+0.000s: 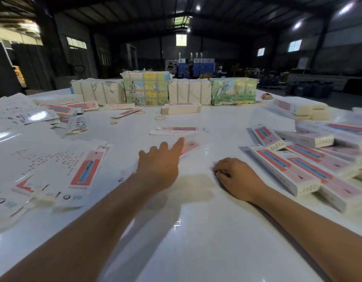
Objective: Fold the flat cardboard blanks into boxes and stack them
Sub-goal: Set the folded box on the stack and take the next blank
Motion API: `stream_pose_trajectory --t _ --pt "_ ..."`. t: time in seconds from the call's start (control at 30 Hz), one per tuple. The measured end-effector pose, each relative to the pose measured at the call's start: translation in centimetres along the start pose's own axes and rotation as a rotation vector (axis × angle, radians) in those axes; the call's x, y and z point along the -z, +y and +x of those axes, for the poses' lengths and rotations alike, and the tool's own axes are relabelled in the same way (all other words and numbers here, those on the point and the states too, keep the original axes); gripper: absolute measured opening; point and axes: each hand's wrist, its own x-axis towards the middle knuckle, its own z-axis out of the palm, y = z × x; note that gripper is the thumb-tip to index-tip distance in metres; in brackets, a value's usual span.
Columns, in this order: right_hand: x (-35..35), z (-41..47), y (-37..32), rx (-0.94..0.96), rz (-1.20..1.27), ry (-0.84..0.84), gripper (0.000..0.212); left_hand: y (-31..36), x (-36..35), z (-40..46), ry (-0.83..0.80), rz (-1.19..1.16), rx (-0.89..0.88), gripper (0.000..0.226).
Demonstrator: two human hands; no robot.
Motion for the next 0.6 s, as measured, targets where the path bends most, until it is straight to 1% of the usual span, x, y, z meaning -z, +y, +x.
stream_pose_trajectory --t 0.07,0.17,0.3,0.37,0.43,0.5,0.57,0.6 --pt "0.2 0.0 0.1 -0.011 0.022 -0.007 0.018 3.2 -1.0 -1.1 0.075 0.035 -0.133 0.056" --pt "0.5 -0.3 -0.1 -0.04 0.084 -0.026 0.018 4.8 -2.8 -2.5 0.139 0.09 -0.238 0.068" --pt "0.6 -0.4 -0.3 0.036 0.077 0.002 0.02 4.3 -3.3 -2.7 0.217 0.092 -0.276 0.082" --pt "0.4 -0.3 -0.2 0.011 0.062 -0.011 0.018 4.2 -3.3 -2.6 0.203 0.079 -0.279 0.089" --pt "0.3 -0.1 0.2 -0.077 0.054 -0.018 0.016 4.2 -3.1 -2.3 0.184 0.056 -0.27 0.093" --pt "0.7 0.1 0.6 -0.247 0.13 0.086 0.013 4.0 -2.8 -1.9 0.173 0.031 -0.248 0.095" --pt "1.5 0.1 0.9 -0.422 0.385 0.3 0.027 3.7 -2.9 -1.5 0.15 0.006 -0.21 0.091" --pt "2.0 -0.1 1.0 -0.423 0.47 0.42 0.03 3.5 -3.0 -1.3 0.136 -0.003 -0.193 0.088"
